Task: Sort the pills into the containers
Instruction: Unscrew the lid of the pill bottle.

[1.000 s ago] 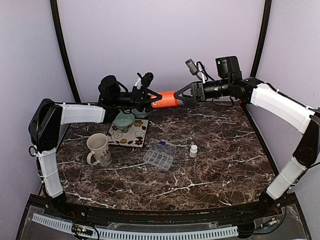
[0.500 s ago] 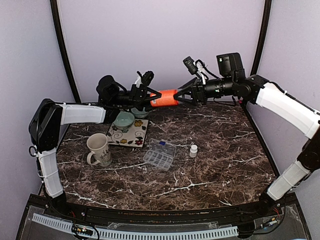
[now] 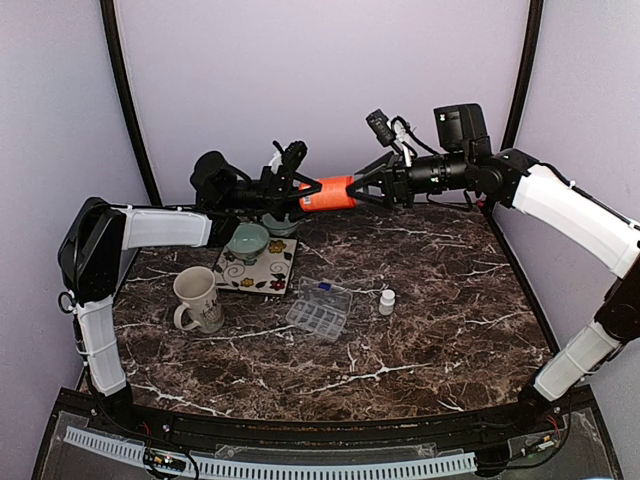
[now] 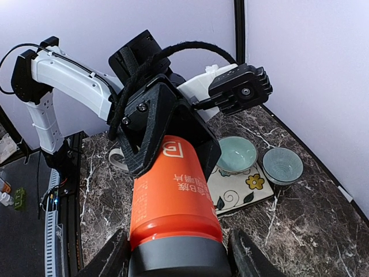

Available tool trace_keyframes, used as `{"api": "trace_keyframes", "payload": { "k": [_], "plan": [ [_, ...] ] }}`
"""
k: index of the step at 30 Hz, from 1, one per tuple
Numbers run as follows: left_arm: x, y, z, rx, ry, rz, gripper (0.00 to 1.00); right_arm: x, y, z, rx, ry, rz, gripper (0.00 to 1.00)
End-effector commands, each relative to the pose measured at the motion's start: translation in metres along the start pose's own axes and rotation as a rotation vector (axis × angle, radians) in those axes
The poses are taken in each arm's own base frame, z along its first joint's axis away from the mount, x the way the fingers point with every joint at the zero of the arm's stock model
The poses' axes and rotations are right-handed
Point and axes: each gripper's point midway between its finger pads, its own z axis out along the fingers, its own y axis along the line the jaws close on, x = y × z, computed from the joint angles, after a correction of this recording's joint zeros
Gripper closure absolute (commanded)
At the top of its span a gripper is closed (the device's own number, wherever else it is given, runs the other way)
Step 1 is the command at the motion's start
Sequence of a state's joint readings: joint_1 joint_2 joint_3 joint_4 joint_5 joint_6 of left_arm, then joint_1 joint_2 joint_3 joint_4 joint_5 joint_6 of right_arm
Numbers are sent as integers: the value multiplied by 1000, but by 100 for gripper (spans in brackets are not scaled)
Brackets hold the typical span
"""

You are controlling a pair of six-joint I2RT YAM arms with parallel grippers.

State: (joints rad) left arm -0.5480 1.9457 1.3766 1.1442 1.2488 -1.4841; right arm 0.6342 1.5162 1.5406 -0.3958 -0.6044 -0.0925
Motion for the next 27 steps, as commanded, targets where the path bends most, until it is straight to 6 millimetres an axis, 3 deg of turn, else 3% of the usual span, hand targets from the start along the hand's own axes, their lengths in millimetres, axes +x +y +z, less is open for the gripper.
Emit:
{"api": "trace_keyframes", "payload": {
  "k": [1,11,27],
  "plan": [
    [-4,-44,-5,58,23,174,95,-6,-27,-17,152,-4,-11,73],
    [-4,-46,-4,64,31,175,95,-8,-32,-29,117,-43,38,70],
    [-4,-49,-4,79,29,174,95,-6,-31,-20,77,-36,85,52]
  ]
}}
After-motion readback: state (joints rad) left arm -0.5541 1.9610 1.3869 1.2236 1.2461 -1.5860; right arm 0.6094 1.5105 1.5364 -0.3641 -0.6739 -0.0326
